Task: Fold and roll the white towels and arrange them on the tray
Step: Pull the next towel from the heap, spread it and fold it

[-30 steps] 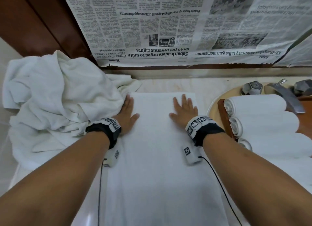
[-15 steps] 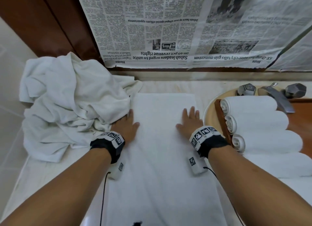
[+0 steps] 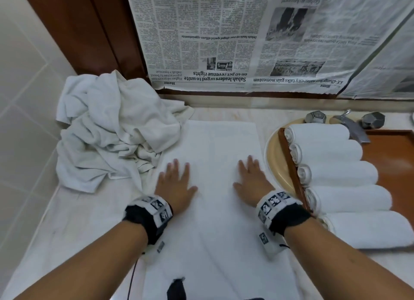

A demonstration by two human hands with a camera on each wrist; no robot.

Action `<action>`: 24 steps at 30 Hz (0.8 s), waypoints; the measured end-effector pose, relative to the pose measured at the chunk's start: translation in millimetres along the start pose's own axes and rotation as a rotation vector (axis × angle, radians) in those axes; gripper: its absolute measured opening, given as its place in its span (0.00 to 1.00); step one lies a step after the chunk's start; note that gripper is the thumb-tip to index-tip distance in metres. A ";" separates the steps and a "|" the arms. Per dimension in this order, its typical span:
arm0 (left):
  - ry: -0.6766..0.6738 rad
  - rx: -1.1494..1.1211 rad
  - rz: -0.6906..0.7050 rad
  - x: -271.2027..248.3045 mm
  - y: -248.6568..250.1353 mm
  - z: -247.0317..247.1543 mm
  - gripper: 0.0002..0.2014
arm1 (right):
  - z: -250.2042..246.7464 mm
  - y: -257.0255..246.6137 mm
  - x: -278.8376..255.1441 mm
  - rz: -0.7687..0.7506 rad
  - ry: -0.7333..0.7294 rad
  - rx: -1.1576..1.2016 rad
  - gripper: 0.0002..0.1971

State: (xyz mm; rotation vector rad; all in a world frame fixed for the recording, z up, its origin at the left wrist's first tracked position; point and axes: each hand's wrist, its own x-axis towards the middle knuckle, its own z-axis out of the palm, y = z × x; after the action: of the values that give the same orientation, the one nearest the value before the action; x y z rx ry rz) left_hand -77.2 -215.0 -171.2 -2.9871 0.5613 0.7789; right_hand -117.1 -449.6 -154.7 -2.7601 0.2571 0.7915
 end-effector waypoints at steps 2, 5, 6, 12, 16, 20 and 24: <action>-0.079 -0.024 0.198 -23.3 23.2 13.5 0.41 | 14.9 -17.9 -18.2 -0.170 -0.043 0.031 0.38; -0.276 -0.015 0.211 -45.1 14.8 43.6 0.40 | 42.7 -7.9 -31.0 -0.184 -0.183 -0.014 0.39; -0.261 -0.020 0.130 -46.1 1.1 49.6 0.41 | 47.7 4.3 -31.3 -0.138 -0.165 -0.044 0.39; 0.013 -0.095 -0.156 -68.6 -20.1 42.5 0.41 | 47.4 33.5 -66.0 0.017 -0.031 0.107 0.39; -0.142 -0.195 0.183 -109.5 28.0 67.9 0.48 | 88.0 -15.6 -108.3 -0.210 -0.108 0.123 0.40; -0.217 -0.134 -0.014 -124.2 -12.4 95.6 0.56 | 119.7 10.6 -123.3 -0.157 -0.111 -0.072 0.42; -0.064 -0.291 -0.339 -138.8 -60.9 100.7 0.43 | 113.1 51.8 -132.0 0.066 -0.039 -0.024 0.41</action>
State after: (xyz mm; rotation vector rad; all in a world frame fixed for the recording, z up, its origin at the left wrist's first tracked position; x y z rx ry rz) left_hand -216.7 -101.5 -198.9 -3.1655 -0.0724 0.9921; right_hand -295.7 -452.8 -186.2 -2.7677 0.3343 0.8695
